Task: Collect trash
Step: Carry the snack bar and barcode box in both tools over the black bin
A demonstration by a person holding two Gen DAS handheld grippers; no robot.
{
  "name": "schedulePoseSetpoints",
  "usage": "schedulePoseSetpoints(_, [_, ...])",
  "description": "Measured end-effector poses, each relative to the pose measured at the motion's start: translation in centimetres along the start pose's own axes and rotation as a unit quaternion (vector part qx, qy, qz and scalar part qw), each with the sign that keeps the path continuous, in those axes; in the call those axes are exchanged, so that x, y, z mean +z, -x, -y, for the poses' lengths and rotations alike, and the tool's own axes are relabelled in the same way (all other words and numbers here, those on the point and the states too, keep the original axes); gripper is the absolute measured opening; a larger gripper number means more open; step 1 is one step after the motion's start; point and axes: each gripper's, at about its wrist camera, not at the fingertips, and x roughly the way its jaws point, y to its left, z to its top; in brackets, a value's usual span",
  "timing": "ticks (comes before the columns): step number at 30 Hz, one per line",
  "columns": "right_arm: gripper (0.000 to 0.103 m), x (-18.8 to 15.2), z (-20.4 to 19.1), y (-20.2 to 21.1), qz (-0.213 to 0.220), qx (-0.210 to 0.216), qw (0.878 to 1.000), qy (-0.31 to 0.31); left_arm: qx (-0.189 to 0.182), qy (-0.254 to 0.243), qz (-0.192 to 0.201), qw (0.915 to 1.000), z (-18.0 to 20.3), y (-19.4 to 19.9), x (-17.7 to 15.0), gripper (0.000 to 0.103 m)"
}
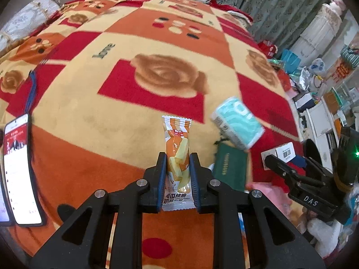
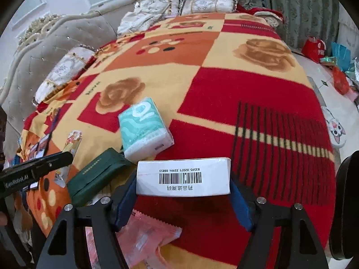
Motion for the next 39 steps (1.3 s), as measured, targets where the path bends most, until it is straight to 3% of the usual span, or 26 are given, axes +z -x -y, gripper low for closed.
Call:
schedulePoseSetpoints(7, [0.073,0.0,0.7,3.7,0.038,0.007,0.999,0.0,-0.024,-0.025,0.017,0.9993,3.3,1.7,0.6,0.018])
schedulePoseSetpoints(16, [0.073,-0.5,2.9,7.4,0.069,-0.015,0.997,-0.011,-0.054,-0.066,0.029,0.9959,9.2,2.7,1.0,0.018])
schedulePoseSetpoints(39, [0.073,-3.5,12.8,14.4,0.112,-0.078,0.986,-0.091,-0.104,-0.175,0.02,0.9789,24.1,2.3,-0.2,0.018])
